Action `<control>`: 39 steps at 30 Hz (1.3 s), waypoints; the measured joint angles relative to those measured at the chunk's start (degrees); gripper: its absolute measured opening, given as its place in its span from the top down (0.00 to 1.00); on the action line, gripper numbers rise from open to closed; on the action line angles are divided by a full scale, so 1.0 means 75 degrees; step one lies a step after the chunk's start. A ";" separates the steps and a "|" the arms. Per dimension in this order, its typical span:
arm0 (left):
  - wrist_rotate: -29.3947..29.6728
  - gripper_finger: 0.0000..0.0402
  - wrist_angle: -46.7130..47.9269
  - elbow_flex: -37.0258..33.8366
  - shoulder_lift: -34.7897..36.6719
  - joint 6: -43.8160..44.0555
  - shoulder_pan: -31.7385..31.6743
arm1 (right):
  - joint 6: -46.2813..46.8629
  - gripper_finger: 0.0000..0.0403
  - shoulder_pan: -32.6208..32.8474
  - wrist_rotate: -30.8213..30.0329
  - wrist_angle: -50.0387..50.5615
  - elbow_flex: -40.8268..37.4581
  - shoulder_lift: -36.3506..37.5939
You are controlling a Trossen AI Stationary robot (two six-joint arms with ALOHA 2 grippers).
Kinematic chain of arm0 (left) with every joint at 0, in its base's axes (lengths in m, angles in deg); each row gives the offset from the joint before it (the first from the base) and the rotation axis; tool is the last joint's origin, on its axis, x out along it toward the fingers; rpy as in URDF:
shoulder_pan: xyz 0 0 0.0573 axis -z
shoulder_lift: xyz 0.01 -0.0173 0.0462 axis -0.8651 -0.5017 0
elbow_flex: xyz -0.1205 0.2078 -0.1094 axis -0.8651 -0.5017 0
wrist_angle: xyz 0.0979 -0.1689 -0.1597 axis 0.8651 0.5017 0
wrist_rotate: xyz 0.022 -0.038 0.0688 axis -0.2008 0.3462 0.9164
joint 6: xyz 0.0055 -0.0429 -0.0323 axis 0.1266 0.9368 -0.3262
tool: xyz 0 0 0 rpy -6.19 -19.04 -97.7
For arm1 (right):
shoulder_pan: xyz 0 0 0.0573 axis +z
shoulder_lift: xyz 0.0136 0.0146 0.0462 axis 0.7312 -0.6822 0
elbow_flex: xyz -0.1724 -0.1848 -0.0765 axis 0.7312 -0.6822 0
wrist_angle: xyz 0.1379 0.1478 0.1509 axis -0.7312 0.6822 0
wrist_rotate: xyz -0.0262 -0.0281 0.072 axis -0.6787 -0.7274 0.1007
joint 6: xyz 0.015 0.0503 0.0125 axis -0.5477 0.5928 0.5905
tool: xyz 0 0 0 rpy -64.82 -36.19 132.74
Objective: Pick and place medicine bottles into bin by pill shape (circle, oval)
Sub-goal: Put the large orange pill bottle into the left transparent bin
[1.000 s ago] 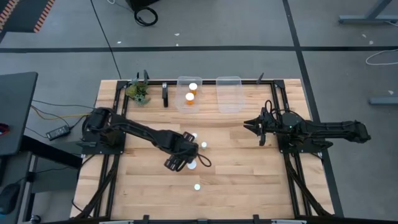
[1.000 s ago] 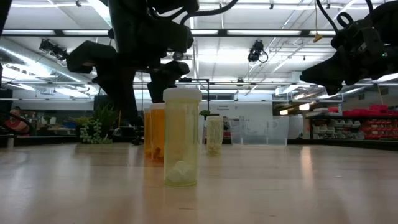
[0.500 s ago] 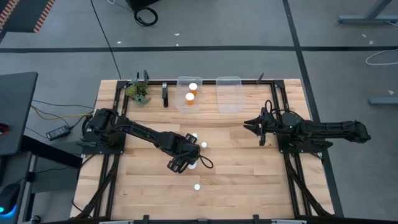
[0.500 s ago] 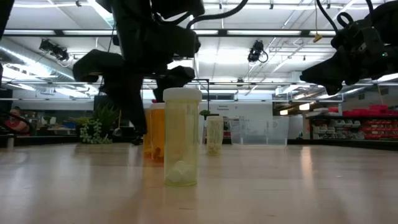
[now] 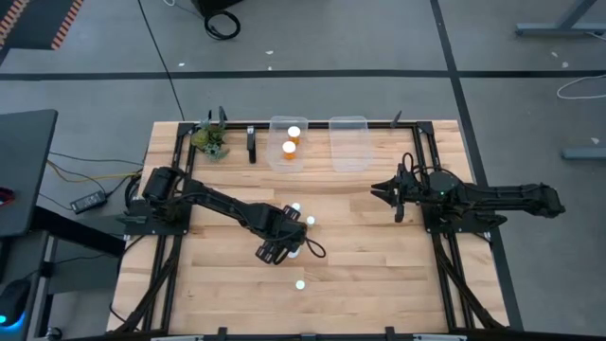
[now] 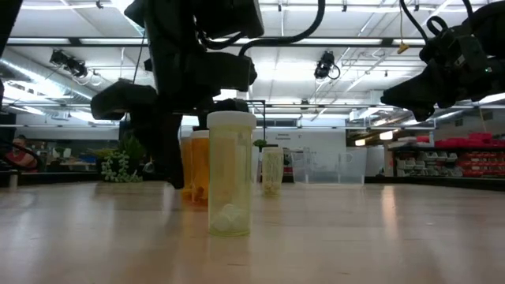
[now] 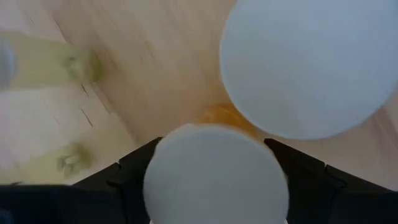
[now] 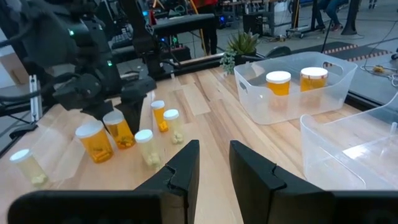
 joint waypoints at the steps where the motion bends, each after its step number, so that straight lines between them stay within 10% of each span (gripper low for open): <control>1: 0.0000 0.33 0.0027 0.0000 -0.0004 -0.0017 -0.0002 | 0.0000 0.76 0.0001 0.0000 -0.0012 0.0000 -0.0005; 16: -0.0006 0.50 0.0150 0.0007 -0.0002 0.0010 -0.0014 | 0.0000 0.76 -0.0002 -0.0002 -0.0007 0.0003 -0.0017; 39: -0.0026 0.48 0.0859 0.0006 0.1311 0.0050 -0.0725 | 0.0000 0.76 -0.0002 -0.0002 0.0057 0.0003 -0.0017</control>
